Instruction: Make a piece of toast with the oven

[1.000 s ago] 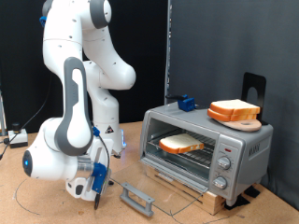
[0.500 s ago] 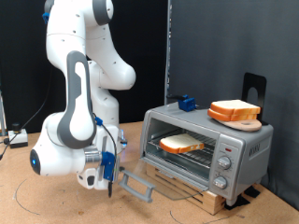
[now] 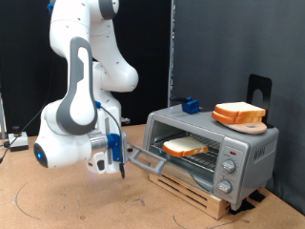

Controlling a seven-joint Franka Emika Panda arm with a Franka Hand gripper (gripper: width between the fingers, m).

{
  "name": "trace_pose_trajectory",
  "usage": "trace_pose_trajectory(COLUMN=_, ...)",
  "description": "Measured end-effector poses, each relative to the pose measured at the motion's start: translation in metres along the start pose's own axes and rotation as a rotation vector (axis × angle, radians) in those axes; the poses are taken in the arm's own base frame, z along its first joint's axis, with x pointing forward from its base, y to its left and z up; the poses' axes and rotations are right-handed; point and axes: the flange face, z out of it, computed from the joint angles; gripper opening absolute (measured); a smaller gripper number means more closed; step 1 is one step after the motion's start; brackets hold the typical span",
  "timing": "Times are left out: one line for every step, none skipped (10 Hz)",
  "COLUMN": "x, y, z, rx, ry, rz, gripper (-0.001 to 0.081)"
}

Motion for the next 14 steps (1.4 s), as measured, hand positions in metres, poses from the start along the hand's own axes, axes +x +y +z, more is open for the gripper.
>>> trace_pose_trajectory(x=-0.002, y=-0.009, z=0.008, rx=0.001, ry=-0.014, rz=-0.006, gripper=0.0809)
trace_pose_trajectory(x=-0.003, y=-0.016, z=0.017, rx=0.0, ry=-0.025, rz=-0.011, gripper=0.0809)
trace_pose_trajectory(x=-0.004, y=-0.023, z=0.028, rx=-0.006, ry=-0.039, rz=-0.013, gripper=0.0809)
trace_pose_trajectory(x=-0.005, y=-0.029, z=0.039, rx=-0.013, ry=-0.052, rz=-0.011, gripper=0.0809)
trace_pose_trajectory(x=-0.006, y=-0.033, z=0.052, rx=-0.021, ry=-0.066, rz=-0.006, gripper=0.0809)
trace_pose_trajectory(x=-0.007, y=-0.037, z=0.065, rx=-0.028, ry=-0.08, rz=-0.003, gripper=0.0809)
trace_pose_trajectory(x=-0.008, y=-0.04, z=0.078, rx=-0.037, ry=-0.086, rz=0.0, gripper=0.0809)
trace_pose_trajectory(x=-0.01, y=-0.042, z=0.092, rx=-0.044, ry=-0.089, rz=0.006, gripper=0.0809)
trace_pose_trajectory(x=-0.011, y=-0.044, z=0.106, rx=-0.049, ry=-0.091, rz=0.012, gripper=0.0809)
trace_pose_trajectory(x=-0.015, y=-0.044, z=0.116, rx=-0.057, ry=-0.09, rz=0.015, gripper=0.0809)
trace_pose_trajectory(x=-0.019, y=-0.044, z=0.114, rx=-0.065, ry=-0.067, rz=0.014, gripper=0.0809)
trace_pose_trajectory(x=-0.023, y=-0.042, z=0.105, rx=-0.06, ry=-0.039, rz=0.018, gripper=0.0808)
trace_pose_trajectory(x=-0.027, y=-0.038, z=0.09, rx=-0.047, ry=0.0, rz=0.038, gripper=0.0808)
trace_pose_trajectory(x=-0.031, y=-0.033, z=0.075, rx=-0.045, ry=0.037, rz=0.059, gripper=0.0808)
